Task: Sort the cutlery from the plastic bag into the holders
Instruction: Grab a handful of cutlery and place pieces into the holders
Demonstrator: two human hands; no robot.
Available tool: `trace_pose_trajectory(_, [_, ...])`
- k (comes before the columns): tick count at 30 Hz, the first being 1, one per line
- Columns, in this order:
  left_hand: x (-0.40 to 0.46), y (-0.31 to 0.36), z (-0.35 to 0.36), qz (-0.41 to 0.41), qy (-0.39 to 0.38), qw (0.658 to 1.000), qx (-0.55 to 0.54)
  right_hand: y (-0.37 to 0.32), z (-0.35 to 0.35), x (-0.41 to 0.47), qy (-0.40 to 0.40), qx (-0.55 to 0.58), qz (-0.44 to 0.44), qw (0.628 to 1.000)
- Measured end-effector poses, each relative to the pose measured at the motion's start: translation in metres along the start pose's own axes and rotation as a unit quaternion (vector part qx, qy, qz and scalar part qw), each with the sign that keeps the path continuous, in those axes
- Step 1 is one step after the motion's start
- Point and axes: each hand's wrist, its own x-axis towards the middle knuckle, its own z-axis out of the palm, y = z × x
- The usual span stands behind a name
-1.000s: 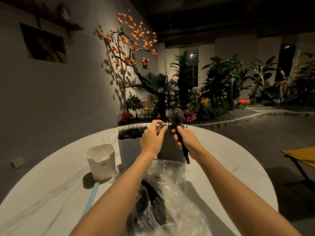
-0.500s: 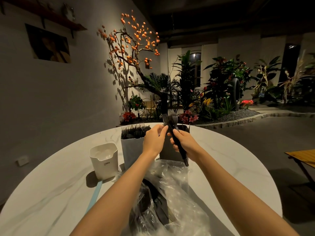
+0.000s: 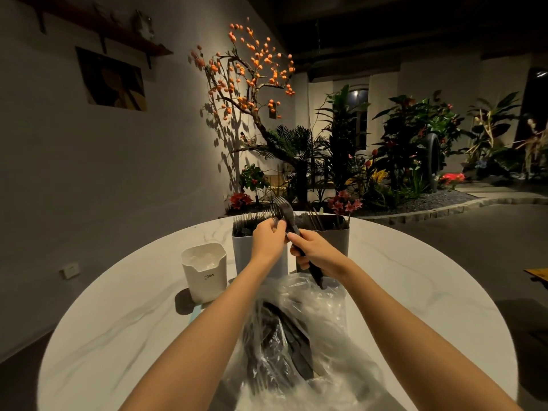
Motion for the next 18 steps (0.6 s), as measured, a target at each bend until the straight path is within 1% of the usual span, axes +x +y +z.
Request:
trace_pose_trajectory(7, [-0.002, 0.001, -0.018, -0.016, 0.034, 0.999, -0.014, 0.0, 0.015, 0.004, -0.019, -0.044, -0.003, 0.999])
trace_pose_trajectory(10, [0.0, 0.001, -0.027, -0.028, 0.023, 0.999, -0.036, 0.0, 0.019, 0.01, -0.026, -0.054, 0.002, 0.998])
trace_pose_trajectory(13, [0.001, 0.001, -0.032, -0.037, 0.011, 0.999, -0.03, 0.001, 0.023, 0.015, -0.028, -0.068, 0.003, 0.997])
trace_pose_trajectory(18, [0.004, 0.001, -0.041, -0.032, 0.043, 0.998, -0.023, -0.005, 0.031, 0.021, -0.041, -0.085, -0.007, 0.995])
